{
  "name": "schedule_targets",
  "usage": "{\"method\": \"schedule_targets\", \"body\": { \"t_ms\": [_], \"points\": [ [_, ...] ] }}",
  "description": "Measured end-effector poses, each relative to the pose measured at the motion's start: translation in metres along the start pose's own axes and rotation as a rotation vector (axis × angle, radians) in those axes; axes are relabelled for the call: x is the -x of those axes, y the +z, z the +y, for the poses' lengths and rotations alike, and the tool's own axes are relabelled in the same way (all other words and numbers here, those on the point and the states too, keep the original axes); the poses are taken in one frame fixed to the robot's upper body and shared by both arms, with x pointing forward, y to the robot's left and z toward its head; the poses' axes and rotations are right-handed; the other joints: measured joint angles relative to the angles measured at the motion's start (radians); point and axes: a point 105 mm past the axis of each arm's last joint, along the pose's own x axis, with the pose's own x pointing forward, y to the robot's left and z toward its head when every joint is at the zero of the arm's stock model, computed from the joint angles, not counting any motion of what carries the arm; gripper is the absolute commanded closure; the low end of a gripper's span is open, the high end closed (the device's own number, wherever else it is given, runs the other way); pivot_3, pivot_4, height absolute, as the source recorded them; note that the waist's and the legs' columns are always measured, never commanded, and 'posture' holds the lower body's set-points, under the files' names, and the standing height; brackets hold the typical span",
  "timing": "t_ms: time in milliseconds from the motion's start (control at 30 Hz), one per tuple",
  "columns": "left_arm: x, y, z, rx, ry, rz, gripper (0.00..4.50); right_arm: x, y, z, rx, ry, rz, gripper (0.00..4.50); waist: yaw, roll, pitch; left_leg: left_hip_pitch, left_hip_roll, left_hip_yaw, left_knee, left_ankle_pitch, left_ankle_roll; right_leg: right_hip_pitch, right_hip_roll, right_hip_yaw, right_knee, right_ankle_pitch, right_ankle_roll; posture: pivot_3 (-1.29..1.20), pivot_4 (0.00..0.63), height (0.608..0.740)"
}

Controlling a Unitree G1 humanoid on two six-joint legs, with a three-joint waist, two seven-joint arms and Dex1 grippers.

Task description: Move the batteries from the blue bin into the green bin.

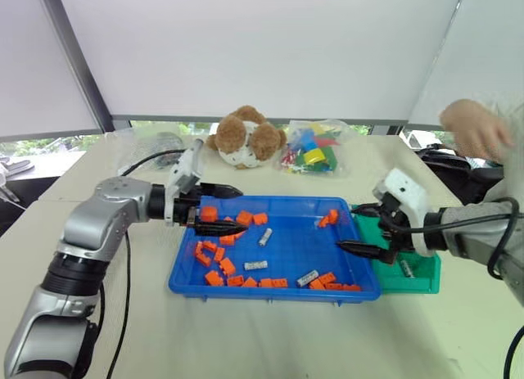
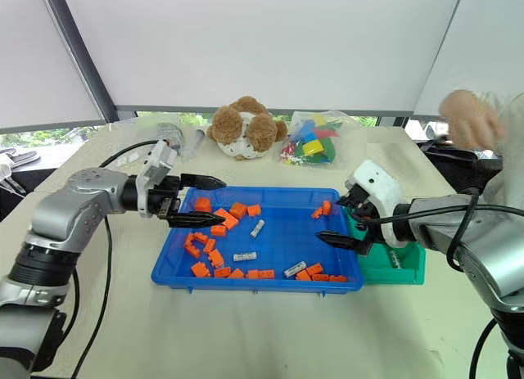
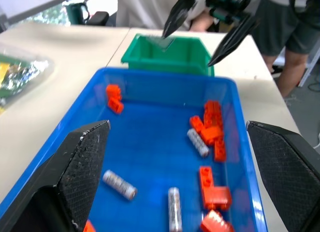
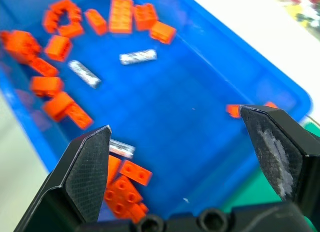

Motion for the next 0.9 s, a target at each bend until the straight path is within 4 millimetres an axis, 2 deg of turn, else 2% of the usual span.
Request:
{"method": "schedule_targets", "body": {
  "t_ms": [400,733,900],
  "points": [
    [0.007,-0.004,-0.005,0.027,0.005,0.005,0.00,-0.009,0.000,0.008,0.008,0.043,0.010,0.06,0.001,0.000,0.000,0.000,0.000,0.000,0.000,0.000,0.000,0.000,0.000,0.000,0.000,0.000,0.000,0.00,0.150,0.733],
    [0.016,-0.001,-0.005,0.041,0.023,0.004,0.00,-0.025,0.008,0.012,-0.003,0.076,-0.037,0.06,0.001,0.000,0.000,0.000,0.000,0.000,0.000,0.000,0.000,0.000,0.000,0.000,0.000,0.000,0.000,0.00,0.150,0.733],
    [0.020,0.003,0.000,0.037,0.029,-0.011,0.00,-0.051,0.019,0.021,-0.040,0.110,-0.085,0.06,-0.002,0.000,0.000,0.000,0.000,0.000,0.000,0.000,0.000,0.000,0.000,0.000,0.000,0.000,0.000,0.00,0.150,0.733]
  ]
}}
